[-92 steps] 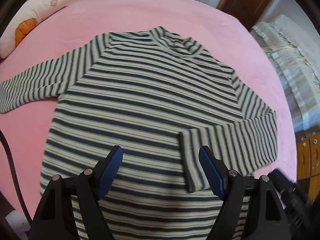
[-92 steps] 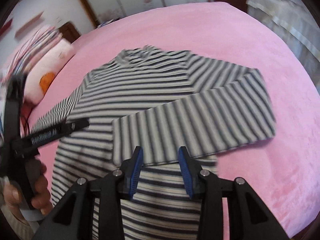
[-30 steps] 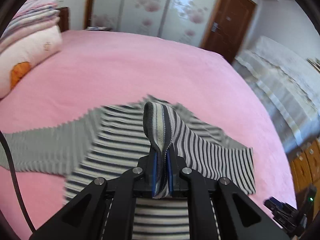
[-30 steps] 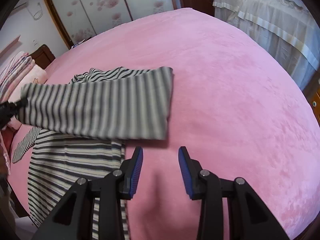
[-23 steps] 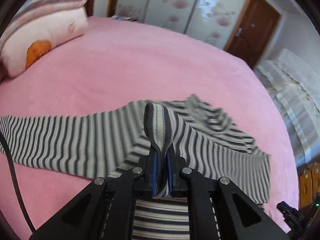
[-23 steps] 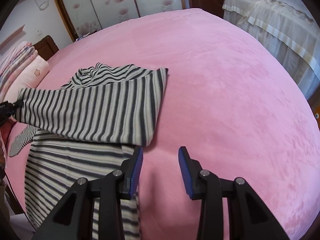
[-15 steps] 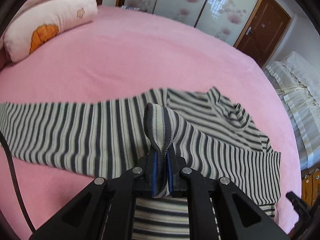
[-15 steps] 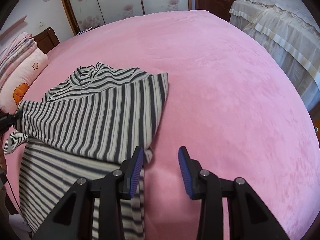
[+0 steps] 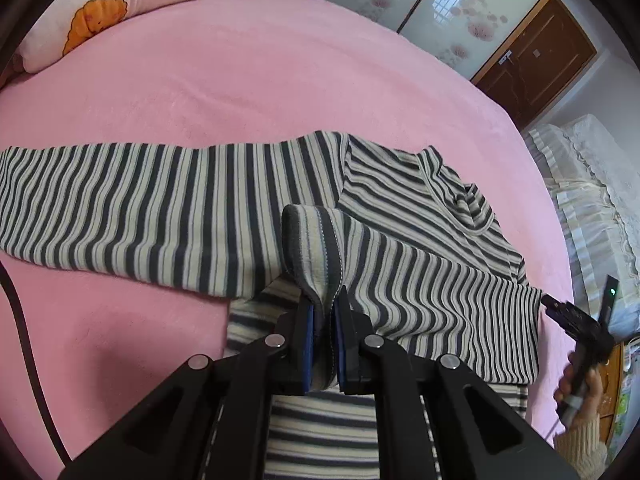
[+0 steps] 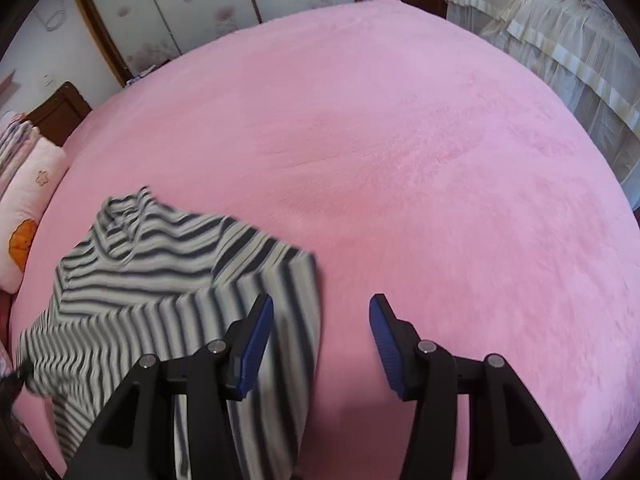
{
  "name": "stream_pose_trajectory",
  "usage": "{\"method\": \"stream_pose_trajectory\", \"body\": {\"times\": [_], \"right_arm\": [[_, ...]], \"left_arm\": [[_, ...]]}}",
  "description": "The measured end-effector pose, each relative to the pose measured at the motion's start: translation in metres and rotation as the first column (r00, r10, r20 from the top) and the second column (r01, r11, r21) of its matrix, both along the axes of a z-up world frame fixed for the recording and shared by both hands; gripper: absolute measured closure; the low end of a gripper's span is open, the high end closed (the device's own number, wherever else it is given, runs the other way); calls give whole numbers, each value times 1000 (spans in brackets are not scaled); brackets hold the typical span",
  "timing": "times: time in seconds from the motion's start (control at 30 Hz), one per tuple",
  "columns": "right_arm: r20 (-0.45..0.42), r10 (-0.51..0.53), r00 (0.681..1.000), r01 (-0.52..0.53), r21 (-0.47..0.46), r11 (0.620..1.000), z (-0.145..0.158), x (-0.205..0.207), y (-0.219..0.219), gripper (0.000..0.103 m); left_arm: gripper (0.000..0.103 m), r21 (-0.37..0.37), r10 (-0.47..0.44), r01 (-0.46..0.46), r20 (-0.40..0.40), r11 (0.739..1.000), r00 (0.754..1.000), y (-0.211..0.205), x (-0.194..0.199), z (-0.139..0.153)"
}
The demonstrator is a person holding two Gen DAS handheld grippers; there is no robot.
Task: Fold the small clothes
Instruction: 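Fold the held sleeve across the shirt body with the left tool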
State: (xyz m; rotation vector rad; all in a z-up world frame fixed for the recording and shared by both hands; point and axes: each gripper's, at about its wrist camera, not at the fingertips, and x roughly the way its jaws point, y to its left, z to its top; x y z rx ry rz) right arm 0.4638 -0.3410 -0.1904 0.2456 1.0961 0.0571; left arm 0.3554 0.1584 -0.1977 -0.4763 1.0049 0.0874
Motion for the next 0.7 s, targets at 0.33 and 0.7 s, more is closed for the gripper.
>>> {"method": "stream_pose_trajectory", "body": {"times": [0.33, 0.7], "right_arm": [[-2, 89, 996, -88, -161, 983, -15, 13, 32, 92], [24, 37, 999, -31, -232, 972, -13, 8, 23, 103]], "left_arm": [[95, 5, -16, 16, -67, 1000, 998, 11, 28, -13], [92, -47, -11, 6, -117, 999, 993, 21, 32, -45]]}}
